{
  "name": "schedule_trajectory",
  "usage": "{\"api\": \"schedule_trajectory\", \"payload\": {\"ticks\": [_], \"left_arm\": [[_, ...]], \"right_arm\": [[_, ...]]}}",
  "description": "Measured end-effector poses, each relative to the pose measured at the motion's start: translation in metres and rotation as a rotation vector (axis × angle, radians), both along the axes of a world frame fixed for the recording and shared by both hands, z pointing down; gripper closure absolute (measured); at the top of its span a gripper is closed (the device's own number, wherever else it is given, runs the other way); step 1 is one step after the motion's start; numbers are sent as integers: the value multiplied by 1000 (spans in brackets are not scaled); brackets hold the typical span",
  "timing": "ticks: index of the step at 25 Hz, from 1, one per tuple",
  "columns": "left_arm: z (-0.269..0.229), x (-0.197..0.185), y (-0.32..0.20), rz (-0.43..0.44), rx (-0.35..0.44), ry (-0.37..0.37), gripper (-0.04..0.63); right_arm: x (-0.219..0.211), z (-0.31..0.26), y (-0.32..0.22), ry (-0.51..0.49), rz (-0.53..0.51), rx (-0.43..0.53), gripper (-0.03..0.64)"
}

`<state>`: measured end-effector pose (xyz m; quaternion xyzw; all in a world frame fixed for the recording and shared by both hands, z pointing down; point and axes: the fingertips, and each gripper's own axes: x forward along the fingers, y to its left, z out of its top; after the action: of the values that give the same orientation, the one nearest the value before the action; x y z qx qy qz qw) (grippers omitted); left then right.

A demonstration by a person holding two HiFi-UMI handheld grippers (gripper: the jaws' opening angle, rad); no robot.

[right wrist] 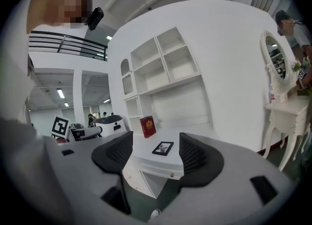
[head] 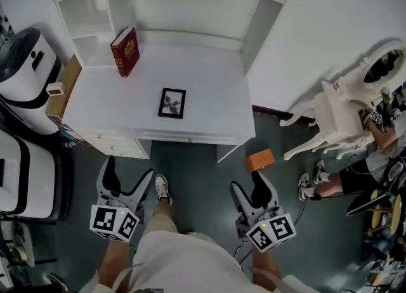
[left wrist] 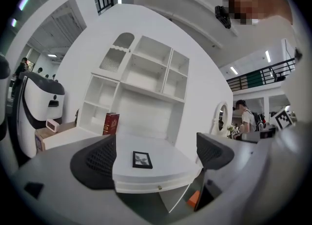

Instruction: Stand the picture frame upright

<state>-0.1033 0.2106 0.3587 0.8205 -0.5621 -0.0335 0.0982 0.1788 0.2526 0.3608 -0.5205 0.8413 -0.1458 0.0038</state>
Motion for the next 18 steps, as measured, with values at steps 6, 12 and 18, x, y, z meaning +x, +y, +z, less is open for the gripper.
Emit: {"api": "schedule_trajectory", "payload": {"ticks": [6,12,18], "left_arm": [[43,-16,-136,81,-63,-10,98],[81,-24,-231,219,-186,-22,100],[108,-3,-278,358,-294,-15,100]], "right_arm": [[-43,24,-131,33,13,-122,321],[-93,46,-222,63,20,-244,319],[-116,104,-272,-72,41,-488,319]]}}
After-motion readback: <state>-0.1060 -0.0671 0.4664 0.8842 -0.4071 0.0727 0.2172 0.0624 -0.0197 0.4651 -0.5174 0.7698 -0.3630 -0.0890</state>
